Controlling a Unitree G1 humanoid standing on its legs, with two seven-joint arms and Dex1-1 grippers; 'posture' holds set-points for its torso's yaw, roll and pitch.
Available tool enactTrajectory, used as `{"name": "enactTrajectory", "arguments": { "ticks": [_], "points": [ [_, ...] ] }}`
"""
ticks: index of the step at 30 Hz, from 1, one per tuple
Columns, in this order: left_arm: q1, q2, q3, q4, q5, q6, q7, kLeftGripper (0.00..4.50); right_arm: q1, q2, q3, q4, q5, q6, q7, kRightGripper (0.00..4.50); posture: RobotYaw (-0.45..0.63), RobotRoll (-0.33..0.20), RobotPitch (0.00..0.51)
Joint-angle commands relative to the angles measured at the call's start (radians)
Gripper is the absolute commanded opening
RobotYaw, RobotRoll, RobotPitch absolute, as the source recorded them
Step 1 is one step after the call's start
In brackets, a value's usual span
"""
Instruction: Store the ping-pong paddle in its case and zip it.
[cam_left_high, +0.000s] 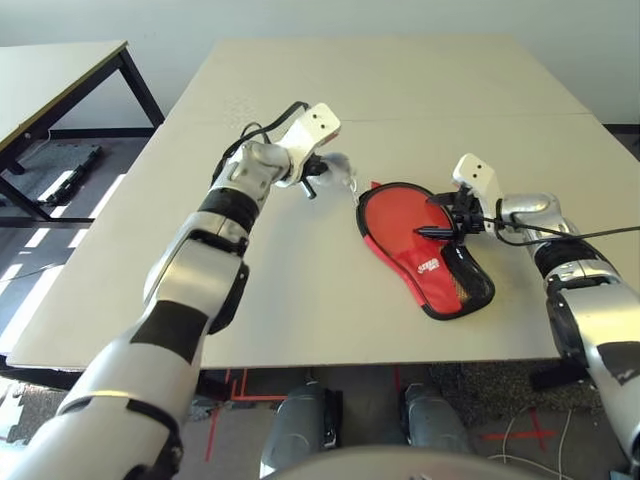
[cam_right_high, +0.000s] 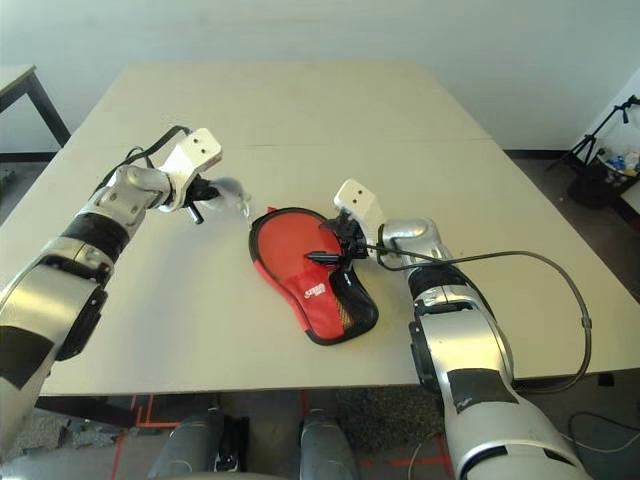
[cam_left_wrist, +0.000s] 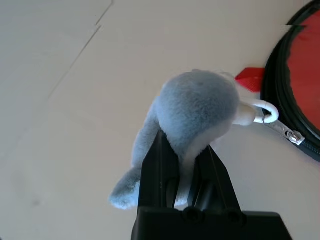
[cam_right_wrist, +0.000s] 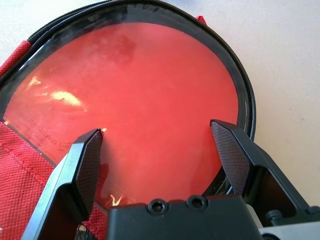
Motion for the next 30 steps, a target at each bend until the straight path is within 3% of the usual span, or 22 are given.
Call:
{"name": "enactTrajectory", "arguments": {
  "ticks": [1,17,25,30],
  "points": [
    [-0.068,-0.039,0.032,0.058,0.019,-0.043,0.111,0.10,0.061,0.000,0.034,0.029,-0.036,0.024,0.016,4.50,-0.09,0.000,0.066],
    [-0.140,-0.193,0.078,0.127,0.059,-0.073,0.292,0.10,0.127,-0.001,0.033,-0.058,-0.008,0.056,0.024,4.50,-0.18,0.000,0.079],
    [-0.154,-0.283,0.081,0.123,0.064,-0.108,0.195,0.10,0.160,-0.011,0.035,-0.097,0.007,0.070,0.020,4.50,-0.20,0.000,0.088],
    [-0.149,-0.353,0.085,0.107,0.054,-0.129,0.106,1.75,0.165,-0.011,0.034,-0.102,0.007,0.074,0.010,4.50,-0.19,0.000,0.090]
  ]
}}
